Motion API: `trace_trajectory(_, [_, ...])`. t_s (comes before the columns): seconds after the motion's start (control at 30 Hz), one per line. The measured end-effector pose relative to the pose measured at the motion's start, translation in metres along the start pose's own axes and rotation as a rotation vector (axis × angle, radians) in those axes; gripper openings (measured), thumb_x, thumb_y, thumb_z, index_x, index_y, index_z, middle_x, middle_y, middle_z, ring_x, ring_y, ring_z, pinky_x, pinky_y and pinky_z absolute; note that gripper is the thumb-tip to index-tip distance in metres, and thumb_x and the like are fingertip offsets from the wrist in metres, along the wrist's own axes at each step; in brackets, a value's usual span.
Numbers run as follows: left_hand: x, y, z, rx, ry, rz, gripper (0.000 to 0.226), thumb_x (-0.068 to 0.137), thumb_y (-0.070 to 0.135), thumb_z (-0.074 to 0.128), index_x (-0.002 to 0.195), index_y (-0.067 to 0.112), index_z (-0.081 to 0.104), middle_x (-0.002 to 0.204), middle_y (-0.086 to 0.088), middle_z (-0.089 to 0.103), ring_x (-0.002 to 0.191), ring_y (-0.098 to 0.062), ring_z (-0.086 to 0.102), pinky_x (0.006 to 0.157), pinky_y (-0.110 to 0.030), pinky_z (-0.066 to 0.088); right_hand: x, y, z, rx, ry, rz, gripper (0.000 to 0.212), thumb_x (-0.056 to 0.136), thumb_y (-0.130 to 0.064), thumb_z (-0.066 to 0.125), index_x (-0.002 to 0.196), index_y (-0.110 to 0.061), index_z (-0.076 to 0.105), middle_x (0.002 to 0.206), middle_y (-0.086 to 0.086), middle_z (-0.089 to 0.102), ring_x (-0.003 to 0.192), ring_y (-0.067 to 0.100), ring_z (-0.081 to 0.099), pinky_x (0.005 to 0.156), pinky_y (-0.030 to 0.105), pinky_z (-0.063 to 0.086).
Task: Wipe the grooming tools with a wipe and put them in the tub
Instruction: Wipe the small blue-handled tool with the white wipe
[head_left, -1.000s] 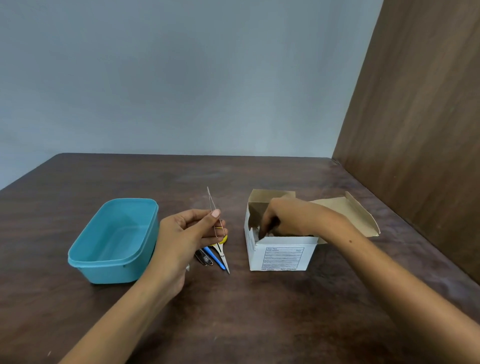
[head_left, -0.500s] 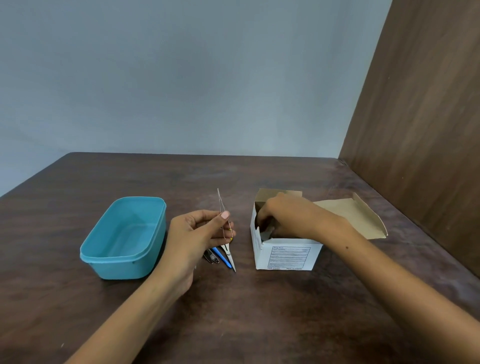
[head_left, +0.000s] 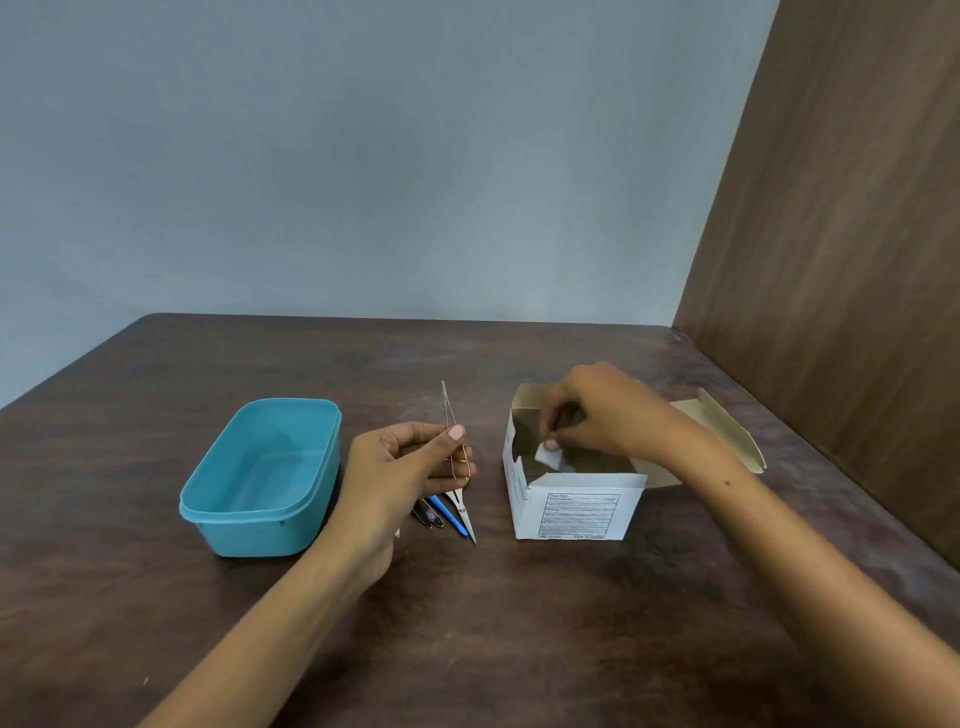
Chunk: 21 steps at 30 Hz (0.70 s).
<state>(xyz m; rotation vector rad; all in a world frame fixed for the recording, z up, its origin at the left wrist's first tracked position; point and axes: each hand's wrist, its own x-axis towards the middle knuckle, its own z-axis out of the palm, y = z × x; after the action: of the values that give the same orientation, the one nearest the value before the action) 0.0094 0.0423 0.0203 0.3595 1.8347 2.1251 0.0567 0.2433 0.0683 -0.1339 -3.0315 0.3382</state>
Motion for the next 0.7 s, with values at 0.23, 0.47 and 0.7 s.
trace_trajectory(0.23, [-0.006, 0.006, -0.003, 0.028, -0.039, -0.020, 0.013, 0.083, 0.014, 0.068, 0.090, 0.003, 0.071, 0.080, -0.011, 0.075, 0.068, -0.017, 0.073, 0.061, -0.020, 0.058, -0.013, 0.001, -0.006, 0.437, 0.277, 0.117, 0.016, 0.076, -0.006, 0.076, 0.088, -0.016, 0.070, 0.075, -0.006, 0.069, 0.078, 0.006, 0.065, 0.067, 0.011, 0.047])
trace_trajectory(0.47, [-0.018, 0.014, -0.015, -0.052, -0.125, -0.066, 0.015, 0.081, 0.011, 0.069, 0.092, 0.001, 0.072, 0.084, -0.013, 0.075, 0.074, -0.018, 0.073, 0.065, -0.022, 0.059, -0.028, -0.034, 0.002, 0.719, 0.486, 0.073, 0.015, 0.067, -0.009, 0.084, 0.077, -0.013, 0.073, 0.073, 0.000, 0.070, 0.063, 0.002, 0.061, 0.060, 0.008, 0.048])
trace_trajectory(0.7, [-0.035, 0.011, -0.032, -0.089, -0.165, -0.078, 0.013, 0.081, 0.007, 0.067, 0.090, 0.000, 0.073, 0.082, -0.014, 0.074, 0.072, -0.015, 0.072, 0.068, -0.022, 0.059, -0.023, -0.082, 0.031, 0.573, 0.741, 0.019, 0.009, 0.077, -0.024, 0.077, 0.075, -0.026, 0.068, 0.067, -0.017, 0.063, 0.063, 0.000, 0.060, 0.058, 0.013, 0.045])
